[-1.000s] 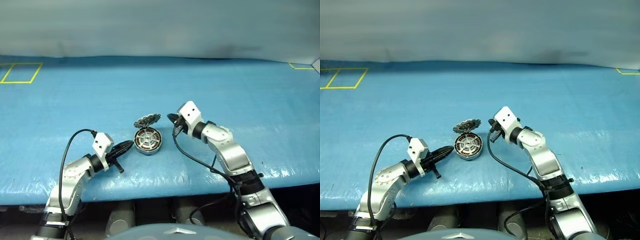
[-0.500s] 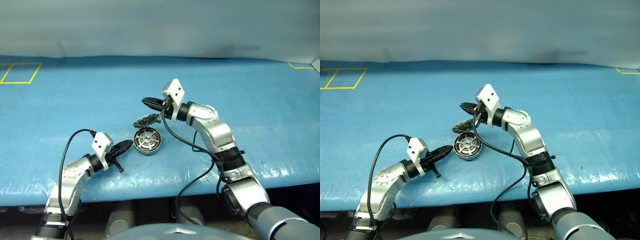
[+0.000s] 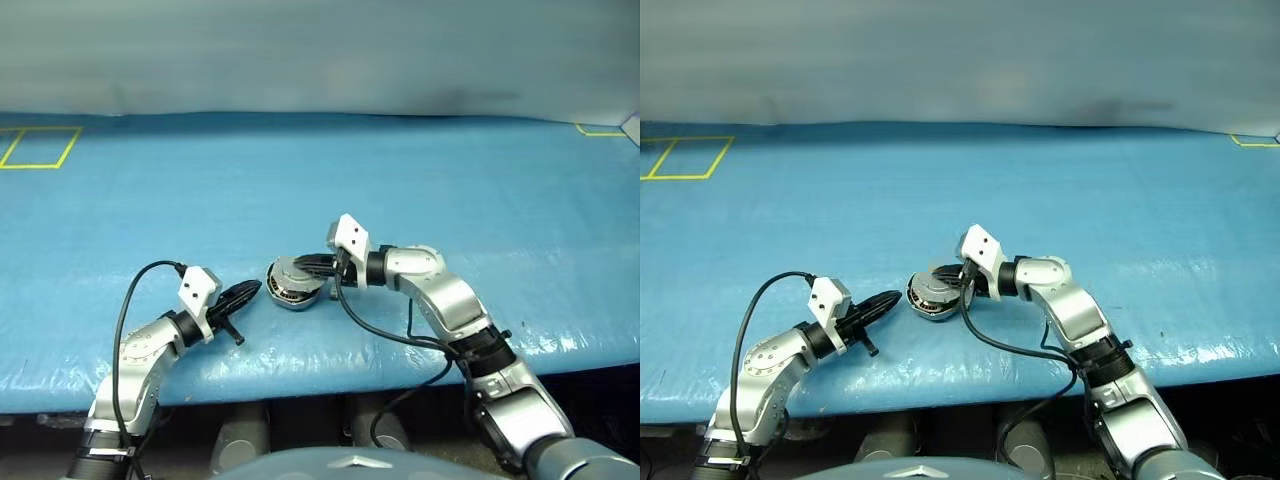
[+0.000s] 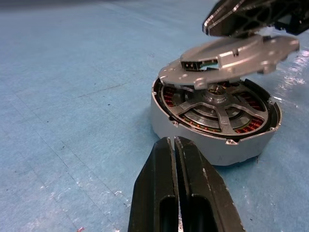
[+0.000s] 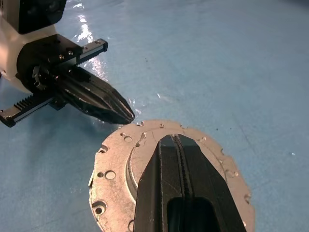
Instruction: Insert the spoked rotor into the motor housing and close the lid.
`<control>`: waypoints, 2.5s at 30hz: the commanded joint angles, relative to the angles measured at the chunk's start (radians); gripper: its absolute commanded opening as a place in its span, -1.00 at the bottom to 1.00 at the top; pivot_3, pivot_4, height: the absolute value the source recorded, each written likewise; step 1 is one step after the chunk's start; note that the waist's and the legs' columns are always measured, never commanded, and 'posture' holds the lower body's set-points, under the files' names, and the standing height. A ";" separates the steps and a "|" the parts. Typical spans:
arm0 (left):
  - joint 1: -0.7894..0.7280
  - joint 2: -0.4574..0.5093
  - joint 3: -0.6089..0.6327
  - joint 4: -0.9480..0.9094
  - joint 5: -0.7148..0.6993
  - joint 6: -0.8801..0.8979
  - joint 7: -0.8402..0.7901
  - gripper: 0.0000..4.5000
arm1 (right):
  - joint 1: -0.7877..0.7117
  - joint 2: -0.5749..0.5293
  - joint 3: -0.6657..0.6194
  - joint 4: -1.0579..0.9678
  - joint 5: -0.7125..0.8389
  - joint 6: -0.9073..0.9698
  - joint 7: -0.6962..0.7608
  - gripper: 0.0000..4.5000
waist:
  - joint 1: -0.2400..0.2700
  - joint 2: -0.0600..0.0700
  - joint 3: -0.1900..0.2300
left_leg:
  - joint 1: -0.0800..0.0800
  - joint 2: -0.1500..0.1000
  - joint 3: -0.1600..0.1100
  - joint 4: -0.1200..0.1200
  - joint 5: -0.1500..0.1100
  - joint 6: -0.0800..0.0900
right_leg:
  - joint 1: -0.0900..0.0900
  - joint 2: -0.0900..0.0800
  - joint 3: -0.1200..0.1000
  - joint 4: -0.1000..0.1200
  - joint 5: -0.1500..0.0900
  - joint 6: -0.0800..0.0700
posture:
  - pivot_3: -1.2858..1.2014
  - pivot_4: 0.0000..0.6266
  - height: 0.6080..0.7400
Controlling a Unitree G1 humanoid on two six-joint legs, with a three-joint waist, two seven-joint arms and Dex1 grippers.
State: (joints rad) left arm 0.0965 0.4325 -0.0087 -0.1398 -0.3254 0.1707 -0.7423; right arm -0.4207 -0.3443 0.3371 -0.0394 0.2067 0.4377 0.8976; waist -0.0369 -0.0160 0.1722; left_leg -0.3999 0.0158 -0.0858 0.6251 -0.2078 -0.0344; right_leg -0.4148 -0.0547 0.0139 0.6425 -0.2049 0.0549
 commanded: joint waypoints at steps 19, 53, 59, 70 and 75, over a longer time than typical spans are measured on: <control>-0.028 -0.011 -0.020 -0.014 0.021 -0.015 0.006 -0.96 | 0.136 0.120 -0.032 -0.023 0.003 -0.044 -0.177 -0.02 | 0.001 0.000 0.000 | 0.000 0.000 0.000 0.000 0.000 0.000 | 0.000 0.000 0.000 0.000 0.000 0.000 | 0.03 -0.52 1.00; -0.027 -0.012 -0.023 0.002 0.053 -0.025 0.030 -0.96 | 0.138 0.190 0.017 -0.125 -0.032 0.108 -0.301 0.33 | -0.001 0.000 0.000 | 0.001 0.000 0.000 0.000 0.000 0.000 | 0.000 0.000 0.000 0.000 0.000 0.000 | 0.03 -0.52 1.00; -0.021 -0.009 -0.021 -0.001 0.052 -0.024 0.034 -0.96 | 0.155 0.203 0.059 -0.126 -0.067 0.115 -0.338 0.33 | -0.004 0.000 0.000 | 0.002 0.001 0.000 0.000 0.000 0.000 | 0.000 0.000 0.000 0.001 0.000 0.000 | 0.03 -0.52 1.00; -0.025 -0.010 -0.023 0.003 0.052 -0.024 0.033 -0.96 | 0.132 0.212 0.141 -0.166 -0.169 0.209 -0.421 0.33 | -0.010 0.000 -0.001 | 0.002 0.002 0.000 0.000 0.000 0.000 | 0.000 0.001 0.000 0.001 0.000 -0.001 | 0.03 -0.52 1.00; -0.027 -0.012 -0.025 0.004 0.051 -0.023 0.034 -0.96 | 0.121 0.203 0.227 -0.189 -0.260 0.209 -0.454 0.33 | -0.011 0.000 -0.001 | 0.003 0.002 0.000 0.000 0.000 0.000 | 0.000 0.001 0.000 0.001 -0.001 -0.001 | 0.03 -0.52 1.00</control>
State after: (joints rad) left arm 0.0708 0.4245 -0.0139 -0.1199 -0.2761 0.1505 -0.6984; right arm -0.2974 -0.1487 0.5065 -0.2327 -0.0311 0.6344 0.4489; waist -0.0475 -0.0156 0.1710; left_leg -0.3971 0.0175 -0.0856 0.6248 -0.2078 -0.0346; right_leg -0.4143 -0.0538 0.0139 0.6431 -0.2055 0.0541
